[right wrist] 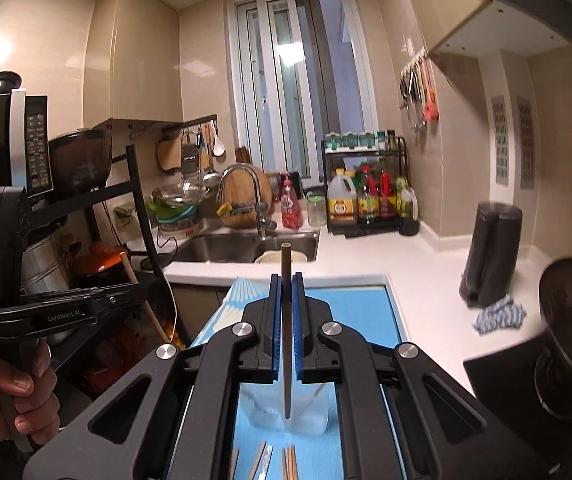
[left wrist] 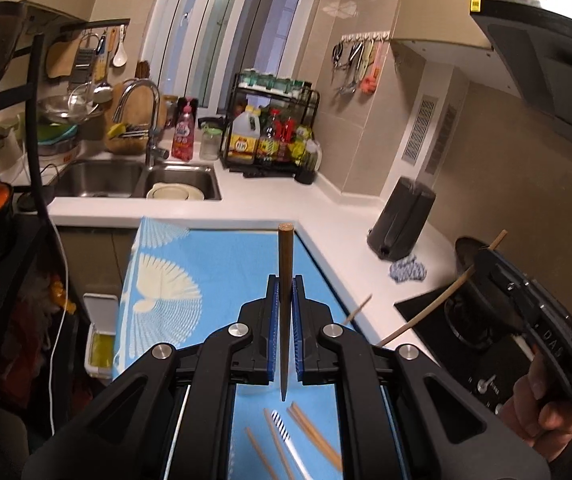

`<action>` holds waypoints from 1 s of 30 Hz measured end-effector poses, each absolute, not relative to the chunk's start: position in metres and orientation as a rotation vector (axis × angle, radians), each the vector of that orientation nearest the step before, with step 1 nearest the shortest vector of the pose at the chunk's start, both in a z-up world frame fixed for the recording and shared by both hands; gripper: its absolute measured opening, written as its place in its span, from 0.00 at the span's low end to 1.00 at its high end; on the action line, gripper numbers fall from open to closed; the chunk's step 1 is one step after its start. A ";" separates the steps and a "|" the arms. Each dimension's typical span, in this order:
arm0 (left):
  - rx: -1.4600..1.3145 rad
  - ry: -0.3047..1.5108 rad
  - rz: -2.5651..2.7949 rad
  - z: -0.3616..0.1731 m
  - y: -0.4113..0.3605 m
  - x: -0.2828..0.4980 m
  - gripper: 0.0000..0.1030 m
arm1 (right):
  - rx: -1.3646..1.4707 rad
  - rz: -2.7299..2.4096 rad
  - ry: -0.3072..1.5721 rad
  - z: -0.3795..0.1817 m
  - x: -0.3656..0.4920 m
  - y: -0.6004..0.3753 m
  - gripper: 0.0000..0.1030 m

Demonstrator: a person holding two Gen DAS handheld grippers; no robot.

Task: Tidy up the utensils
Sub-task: 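Lift the chopstick with the left tool while the right tool carries its chopstick over the container, then open the left tool over the container while the right tool releases its chopstick inside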

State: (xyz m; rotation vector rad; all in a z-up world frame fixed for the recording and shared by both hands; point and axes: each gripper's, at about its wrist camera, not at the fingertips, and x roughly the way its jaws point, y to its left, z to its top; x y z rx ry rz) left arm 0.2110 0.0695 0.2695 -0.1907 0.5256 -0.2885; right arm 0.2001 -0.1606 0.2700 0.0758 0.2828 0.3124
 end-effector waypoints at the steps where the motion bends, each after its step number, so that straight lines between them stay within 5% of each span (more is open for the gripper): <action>1: -0.191 0.507 -0.285 0.274 0.069 0.215 0.06 | 0.067 0.308 0.269 0.273 0.207 -0.157 0.05; 6: -0.186 0.455 -0.269 0.277 0.066 0.244 0.06 | 0.065 0.287 0.267 0.255 0.246 -0.149 0.05; 21: -0.165 0.645 -0.287 0.143 0.049 0.290 0.07 | 0.067 0.313 0.522 0.139 0.279 -0.145 0.07; 25: -0.155 0.578 -0.265 0.155 0.058 0.262 0.33 | 0.094 0.313 0.535 0.137 0.256 -0.159 0.12; 30: -0.148 0.504 -0.231 0.162 0.067 0.216 0.36 | 0.103 0.296 0.525 0.129 0.218 -0.172 0.25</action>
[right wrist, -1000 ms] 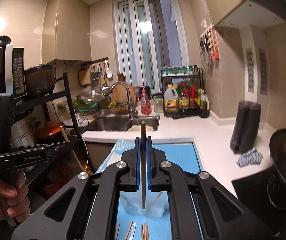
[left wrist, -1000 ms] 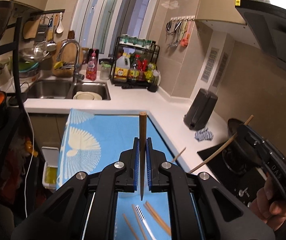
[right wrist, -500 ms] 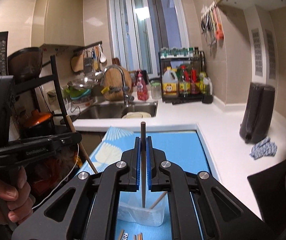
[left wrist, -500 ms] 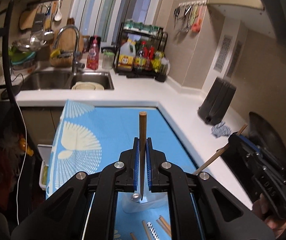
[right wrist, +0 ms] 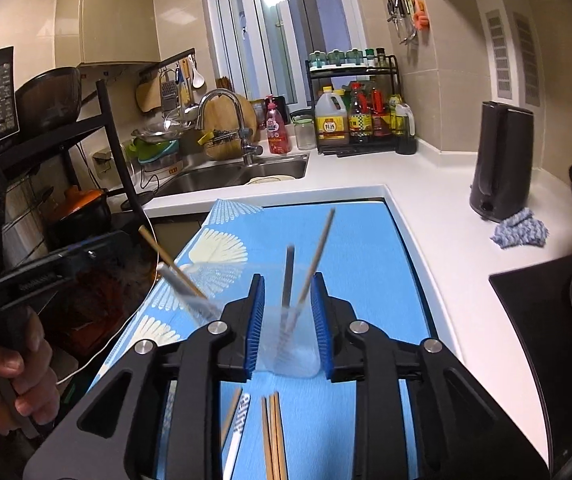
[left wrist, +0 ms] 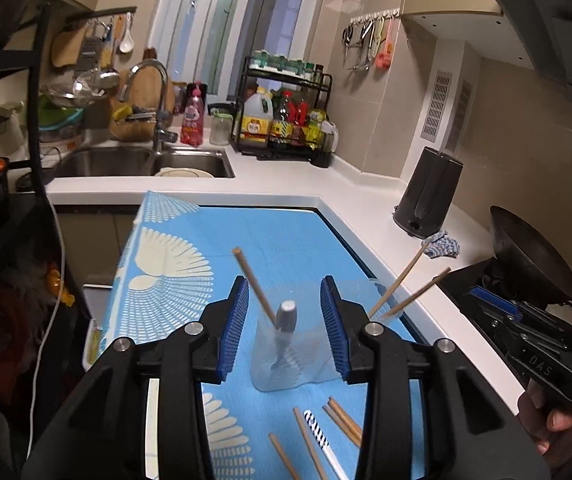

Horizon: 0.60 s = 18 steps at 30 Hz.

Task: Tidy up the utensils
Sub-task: 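Open the left tool over the container while the right tool releases its chopstick inside, then lower the left tool toward the remaining chopsticks beside the white spoon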

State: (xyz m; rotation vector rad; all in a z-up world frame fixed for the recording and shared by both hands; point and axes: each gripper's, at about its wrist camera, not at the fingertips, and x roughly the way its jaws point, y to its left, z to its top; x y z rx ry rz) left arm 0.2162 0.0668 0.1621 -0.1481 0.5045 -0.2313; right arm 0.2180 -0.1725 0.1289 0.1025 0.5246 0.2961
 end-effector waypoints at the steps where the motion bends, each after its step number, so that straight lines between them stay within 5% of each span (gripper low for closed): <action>1: -0.146 0.493 -0.222 0.162 0.068 0.208 0.36 | 0.101 0.295 0.521 0.127 0.209 -0.174 0.25; 8: -0.150 0.482 -0.166 0.135 0.065 0.147 0.36 | 0.066 0.293 0.504 0.092 0.142 -0.177 0.25; 18: -0.119 0.565 -0.127 0.028 0.032 0.070 0.30 | 0.039 0.267 0.600 -0.001 0.077 -0.190 0.25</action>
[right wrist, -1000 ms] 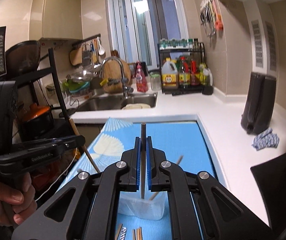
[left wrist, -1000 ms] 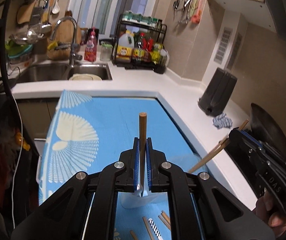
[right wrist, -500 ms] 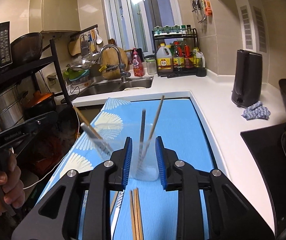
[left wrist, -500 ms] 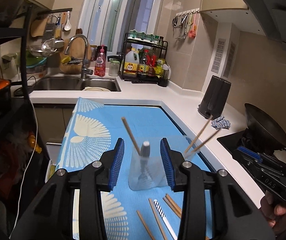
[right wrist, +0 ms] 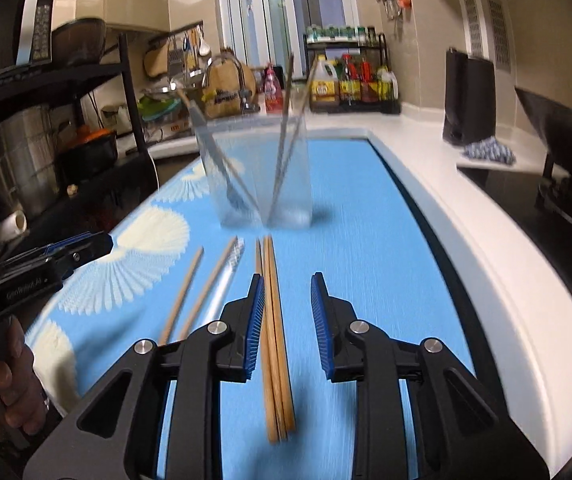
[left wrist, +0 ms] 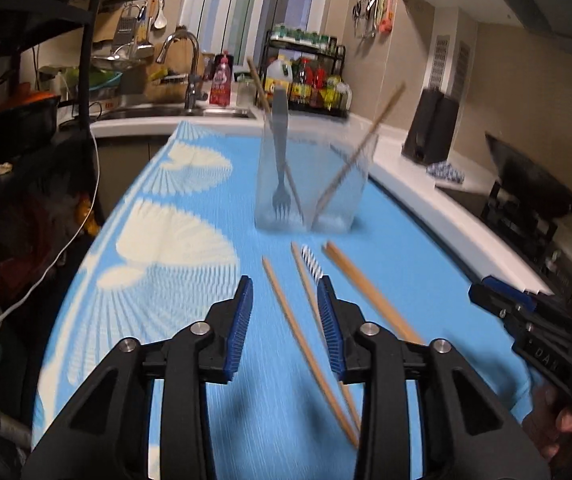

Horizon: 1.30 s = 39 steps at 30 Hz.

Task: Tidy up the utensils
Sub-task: 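Lower the left tool toward the remaining chopsticks beside the white spoon, then close the left tool on one chopstick while the right tool closes on another chopstick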

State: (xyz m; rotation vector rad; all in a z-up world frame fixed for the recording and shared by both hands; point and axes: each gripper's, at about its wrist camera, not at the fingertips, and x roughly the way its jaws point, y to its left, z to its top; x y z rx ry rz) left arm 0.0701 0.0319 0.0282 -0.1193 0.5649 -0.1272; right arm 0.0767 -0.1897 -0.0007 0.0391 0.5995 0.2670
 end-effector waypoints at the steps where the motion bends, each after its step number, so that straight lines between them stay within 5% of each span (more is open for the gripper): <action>1: -0.111 0.573 -0.125 0.020 0.030 0.066 0.29 | 0.048 0.264 0.616 -0.008 0.074 -0.194 0.25; 18: -0.095 0.655 -0.185 -0.026 0.005 0.033 0.26 | 0.025 0.300 0.726 -0.052 0.070 -0.192 0.12; 39: -0.025 0.677 -0.117 -0.034 0.001 0.037 0.20 | -0.013 0.290 0.742 -0.055 0.068 -0.188 0.10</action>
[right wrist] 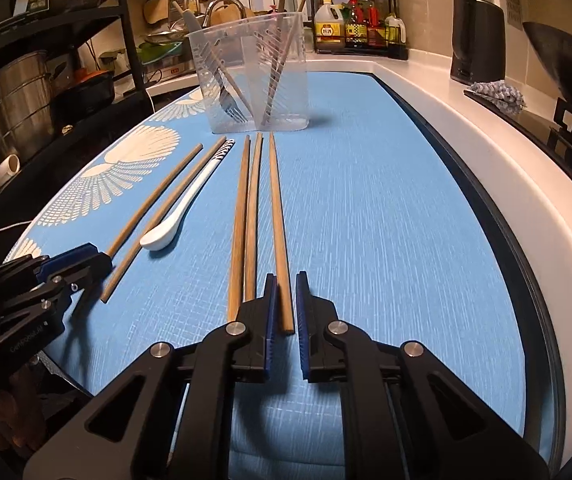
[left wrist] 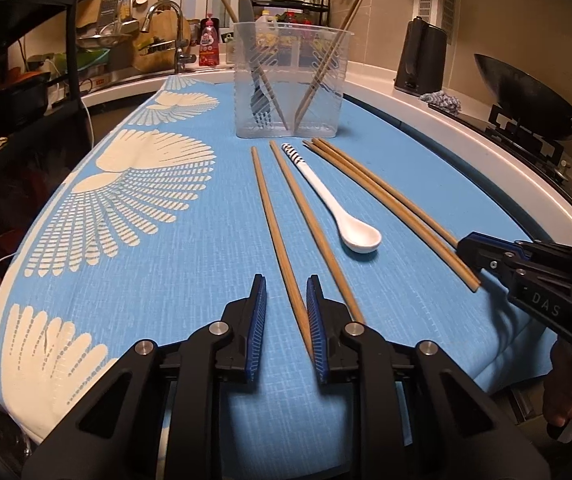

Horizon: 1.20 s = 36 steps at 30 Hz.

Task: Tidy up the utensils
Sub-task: 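Close the left tool on one chopstick while the right tool closes on another chopstick, then lift the chopstick off the cloth with the left tool while the right tool lifts its chopstick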

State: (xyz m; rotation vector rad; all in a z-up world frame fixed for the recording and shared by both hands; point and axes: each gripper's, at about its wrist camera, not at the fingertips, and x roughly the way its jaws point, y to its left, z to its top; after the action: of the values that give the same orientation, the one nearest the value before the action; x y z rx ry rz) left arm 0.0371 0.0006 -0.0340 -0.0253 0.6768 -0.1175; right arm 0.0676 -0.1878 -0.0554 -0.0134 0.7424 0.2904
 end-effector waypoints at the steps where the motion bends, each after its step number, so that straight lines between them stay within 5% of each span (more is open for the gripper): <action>1: -0.021 0.672 -0.098 -0.034 0.003 0.037 0.18 | -0.012 0.289 0.742 -0.055 0.068 -0.188 0.10; 5: -0.036 0.663 -0.061 -0.035 0.017 0.037 0.06 | -0.010 0.276 0.740 -0.055 0.067 -0.187 0.07; 36: -0.076 0.620 -0.055 -0.037 0.038 0.034 0.07 | 0.025 0.202 0.739 -0.056 0.071 -0.198 0.08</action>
State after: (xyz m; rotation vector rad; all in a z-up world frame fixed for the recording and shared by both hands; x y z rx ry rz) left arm 0.0340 0.0379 -0.0369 -0.0759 0.6200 -0.0551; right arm 0.0710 -0.1977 -0.0556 0.0252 0.7389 0.2016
